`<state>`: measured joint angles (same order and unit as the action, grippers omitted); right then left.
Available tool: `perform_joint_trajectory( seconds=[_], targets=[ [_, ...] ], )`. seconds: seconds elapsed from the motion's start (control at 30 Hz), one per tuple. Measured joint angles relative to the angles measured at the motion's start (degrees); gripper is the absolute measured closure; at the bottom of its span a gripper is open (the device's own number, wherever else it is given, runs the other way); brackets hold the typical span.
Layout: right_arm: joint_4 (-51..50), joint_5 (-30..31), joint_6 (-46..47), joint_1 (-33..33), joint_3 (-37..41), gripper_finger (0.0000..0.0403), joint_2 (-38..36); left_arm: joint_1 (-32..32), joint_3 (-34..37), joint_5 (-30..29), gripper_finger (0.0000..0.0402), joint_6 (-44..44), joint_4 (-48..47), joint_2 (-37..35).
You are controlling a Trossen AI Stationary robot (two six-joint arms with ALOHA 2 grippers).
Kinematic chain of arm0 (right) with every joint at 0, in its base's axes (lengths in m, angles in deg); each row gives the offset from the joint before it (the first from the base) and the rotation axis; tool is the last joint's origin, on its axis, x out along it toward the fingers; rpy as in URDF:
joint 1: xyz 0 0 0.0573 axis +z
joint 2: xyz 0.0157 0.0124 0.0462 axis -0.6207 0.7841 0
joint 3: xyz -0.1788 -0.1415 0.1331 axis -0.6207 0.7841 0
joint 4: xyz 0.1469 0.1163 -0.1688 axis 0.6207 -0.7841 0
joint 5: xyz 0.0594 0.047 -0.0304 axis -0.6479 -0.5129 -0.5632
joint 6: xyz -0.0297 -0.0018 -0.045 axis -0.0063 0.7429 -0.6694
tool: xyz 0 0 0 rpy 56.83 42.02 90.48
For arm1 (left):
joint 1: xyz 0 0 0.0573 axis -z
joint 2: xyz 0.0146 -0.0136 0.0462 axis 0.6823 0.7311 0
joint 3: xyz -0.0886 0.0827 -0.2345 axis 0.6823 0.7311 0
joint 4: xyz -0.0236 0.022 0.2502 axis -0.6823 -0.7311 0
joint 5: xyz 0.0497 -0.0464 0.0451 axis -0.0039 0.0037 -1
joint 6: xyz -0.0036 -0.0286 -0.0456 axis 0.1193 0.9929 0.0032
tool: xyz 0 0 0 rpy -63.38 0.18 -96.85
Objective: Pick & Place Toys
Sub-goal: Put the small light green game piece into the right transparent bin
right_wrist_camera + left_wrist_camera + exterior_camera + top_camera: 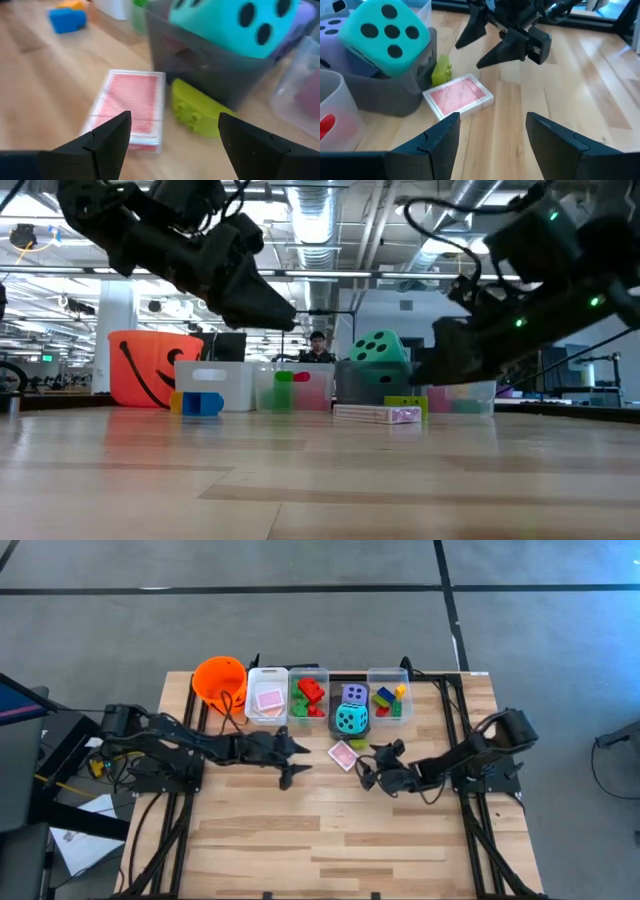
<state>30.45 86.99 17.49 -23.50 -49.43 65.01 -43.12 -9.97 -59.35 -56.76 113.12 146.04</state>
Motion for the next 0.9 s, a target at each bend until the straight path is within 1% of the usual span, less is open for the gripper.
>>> perform_joint_trajectory(
  seconds=[0.13,0.3,0.6,0.67,0.9],
  targets=[
    [2.10,2.34,-0.03,-2.13,0.00,0.0112,2.96,-0.43,0.00,0.00,0.0181,-0.04,2.45,3.47],
    [2.38,2.75,0.26,-4.65,0.00,0.0111,3.45,-1.37,0.00,0.02,0.0181,-0.07,3.18,4.90],
    [1.53,2.64,7.91,-9.08,0.00,0.0111,3.45,-1.86,0.00,0.02,0.0181,0.07,3.12,4.92],
    [1.19,0.53,8.43,-9.61,0.00,0.0111,3.42,-1.86,0.00,0.00,0.0181,0.07,2.92,4.92],
    [0.21,-10.46,8.32,-12.68,-0.24,0.0111,3.05,-1.86,0.00,0.01,0.0181,0.09,2.78,4.92]
  ],
)
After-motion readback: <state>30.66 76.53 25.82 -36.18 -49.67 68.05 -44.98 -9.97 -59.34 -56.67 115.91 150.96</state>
